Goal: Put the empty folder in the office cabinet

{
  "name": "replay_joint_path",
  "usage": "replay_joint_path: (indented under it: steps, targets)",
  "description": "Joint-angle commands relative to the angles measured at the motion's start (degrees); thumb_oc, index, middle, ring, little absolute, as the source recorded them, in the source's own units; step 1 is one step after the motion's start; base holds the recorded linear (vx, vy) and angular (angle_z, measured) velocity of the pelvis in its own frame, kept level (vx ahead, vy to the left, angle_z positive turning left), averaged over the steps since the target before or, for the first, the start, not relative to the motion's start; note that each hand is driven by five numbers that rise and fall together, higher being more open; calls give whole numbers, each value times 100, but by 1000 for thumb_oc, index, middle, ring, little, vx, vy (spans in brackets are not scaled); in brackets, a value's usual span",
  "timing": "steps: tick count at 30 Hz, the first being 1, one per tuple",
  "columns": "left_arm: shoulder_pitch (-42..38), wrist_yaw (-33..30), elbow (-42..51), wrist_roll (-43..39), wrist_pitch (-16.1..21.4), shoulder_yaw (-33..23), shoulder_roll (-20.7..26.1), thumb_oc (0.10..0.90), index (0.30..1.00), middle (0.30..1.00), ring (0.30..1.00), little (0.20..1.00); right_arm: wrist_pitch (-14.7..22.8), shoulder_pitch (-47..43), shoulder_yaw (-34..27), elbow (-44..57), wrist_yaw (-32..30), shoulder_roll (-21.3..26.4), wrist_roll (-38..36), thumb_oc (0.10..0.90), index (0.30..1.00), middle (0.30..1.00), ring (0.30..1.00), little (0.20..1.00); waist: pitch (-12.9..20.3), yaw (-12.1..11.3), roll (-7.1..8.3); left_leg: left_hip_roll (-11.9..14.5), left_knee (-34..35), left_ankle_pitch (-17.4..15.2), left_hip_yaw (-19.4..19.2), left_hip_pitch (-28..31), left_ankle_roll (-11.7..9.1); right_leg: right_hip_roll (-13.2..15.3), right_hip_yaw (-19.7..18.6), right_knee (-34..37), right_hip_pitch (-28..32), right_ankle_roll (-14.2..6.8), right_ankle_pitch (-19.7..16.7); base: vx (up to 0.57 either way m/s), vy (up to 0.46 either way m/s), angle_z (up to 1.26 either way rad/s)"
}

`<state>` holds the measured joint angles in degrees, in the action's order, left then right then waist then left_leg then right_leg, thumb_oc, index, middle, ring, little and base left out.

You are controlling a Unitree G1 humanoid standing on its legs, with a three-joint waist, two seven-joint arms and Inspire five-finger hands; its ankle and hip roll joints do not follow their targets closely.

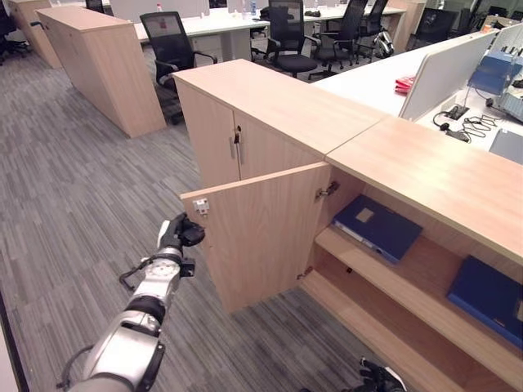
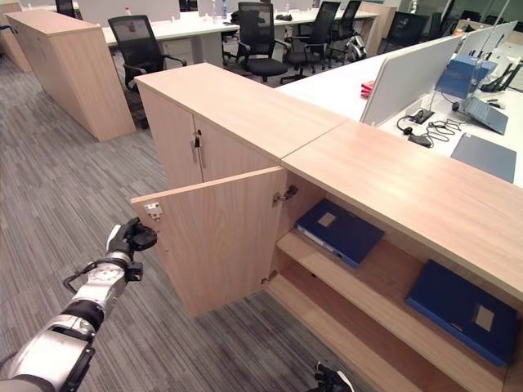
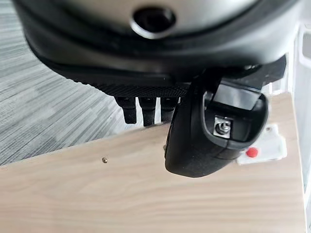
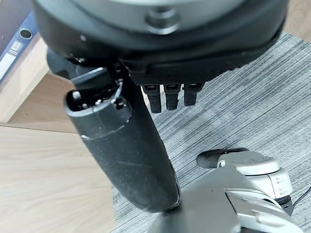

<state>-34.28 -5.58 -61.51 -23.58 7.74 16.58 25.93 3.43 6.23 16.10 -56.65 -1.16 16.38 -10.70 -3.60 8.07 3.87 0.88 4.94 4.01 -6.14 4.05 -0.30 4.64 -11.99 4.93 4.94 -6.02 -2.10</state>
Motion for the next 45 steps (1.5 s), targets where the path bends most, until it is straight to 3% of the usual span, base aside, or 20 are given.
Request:
replay_joint_path:
  steps: [1,6,13,15,16,19,21,24,26,32,35,37,38,40,43,44,45]
  targets:
    - [-798,365,1084,-30,714,291,-182,800,900,900,900,900,216,-325,49,-108,-58,250,54,800,900,900,900,900,121,-23,-146,201,4,-982,101,448,-248,473,371,-502,-289,-686,339,0,0,0]
    - [-4,755,2354,-23,779,605,-315,800,900,900,900,900,199,-281,-109,-46,-23,179,53,800,900,900,900,900,35,-161,-103,145,-14,-993,154,389,-196,538,471,-555,-313,-703,315,-32,28,4]
    - [608,1024,3345,-340,767,594,-420,800,900,900,900,900,168,-275,-277,-135,-25,78,-2,800,900,900,900,900,-83,-290,-71,107,-36,-956,218,251,-163,574,536,-574,-394,-689,291,-49,5,5]
    - [833,1081,3794,-443,775,595,-354,800,900,900,900,900,144,-612,-341,-181,-141,76,-1,800,900,900,900,900,-356,-444,-179,190,-67,-850,117,30,-168,565,913,-1086,-832,-758,220,-249,-27,-2]
    - [835,1081,3800,-443,771,591,-352,800,900,900,900,900,144,-616,-340,-182,-141,77,0,800,900,900,900,900,-353,-442,-179,190,-70,-851,117,22,-169,565,912,-1104,-847,-758,229,-162,-30,-19]
    - [1612,1322,4408,-481,703,358,-71,800,900,900,900,900,172,-797,-367,-44,-184,69,154,800,900,900,900,900,-428,-750,-421,421,-175,-692,-329,-143,-188,994,2452,-1847,-778,-546,466,-163,-25,-47]
    - [1796,1369,4535,-414,689,313,11,800,900,900,900,900,176,-806,-362,-12,-175,62,181,800,900,900,900,900,-411,-784,-434,446,-206,-680,-443,-153,-185,1077,2535,-1987,-751,-526,505,-96,-51,-72]
    - [2385,1542,4895,-297,647,149,258,800,900,900,900,900,174,-944,-372,-36,-153,68,275,800,900,900,900,900,-322,-1028,-470,562,-366,-621,-776,-296,-204,1392,2868,-2129,-513,-521,409,-121,-128,-74]
    - [2922,1672,5055,-255,590,13,303,800,900,900,900,900,164,-983,-366,-63,-143,74,321,800,900,900,900,900,-213,-1214,-376,551,-501,-622,-1050,-289,-259,1498,2953,-1607,-80,-621,383,-83,-241,-97]
    - [3542,1790,5198,-308,540,-178,276,800,900,900,900,900,168,-915,-330,16,-75,212,413,800,900,900,900,900,-127,-1117,-513,830,-532,-400,-1223,-241,-488,1103,2678,-743,162,-572,458,-46,-209,-58]
    - [3671,1813,5238,-268,523,-107,182,800,900,900,900,900,162,-861,-367,43,-77,316,357,800,900,900,900,900,-151,-961,-673,1054,-488,-210,-1314,-221,-641,853,2447,-476,213,-478,550,-57,-218,-37]
    - [3602,1833,5211,-218,497,38,73,800,900,900,900,900,173,-874,-414,-81,-123,436,338,800,900,900,900,900,-213,-771,-836,1270,-523,-42,-1404,-182,-787,649,2304,-367,258,-371,661,-57,-188,-57]
    - [3596,1833,5205,-216,499,40,64,800,900,900,900,900,175,-877,-414,-84,-123,443,337,800,900,900,900,900,-221,-775,-849,1283,-525,-42,-1406,-176,-795,637,2299,-365,263,-364,661,-58,-215,-64]
    - [3412,1884,5114,-146,448,339,-123,800,900,900,900,900,169,-881,-436,-229,-183,571,330,800,900,900,900,900,-292,-483,-1059,1605,-648,199,-1527,-124,-976,360,2097,-210,434,-205,814,-41,-228,-45]
    - [3217,1831,4835,-92,446,556,-369,800,900,900,900,900,159,-905,-404,-283,-234,632,314,800,900,900,900,900,-389,-221,-1169,1849,-903,267,-1620,2,-1076,181,1877,-242,508,-34,956,-19,-170,-65]
    - [3096,1672,4778,-136,474,610,-444,800,900,900,900,900,131,-1033,-283,-280,-291,645,291,800,900,900,900,900,-476,-246,-1188,1765,-1169,494,-1072,-58,-1070,100,1652,-338,447,26,1004,-20,-156,-65]
    - [3071,1617,4735,-169,492,621,-509,800,900,900,900,900,128,-1083,-216,-271,-302,631,297,800,900,900,900,900,-485,-299,-1159,1604,-1238,418,-694,-137,-990,101,1516,-395,380,48,1007,-19,-90,-60]
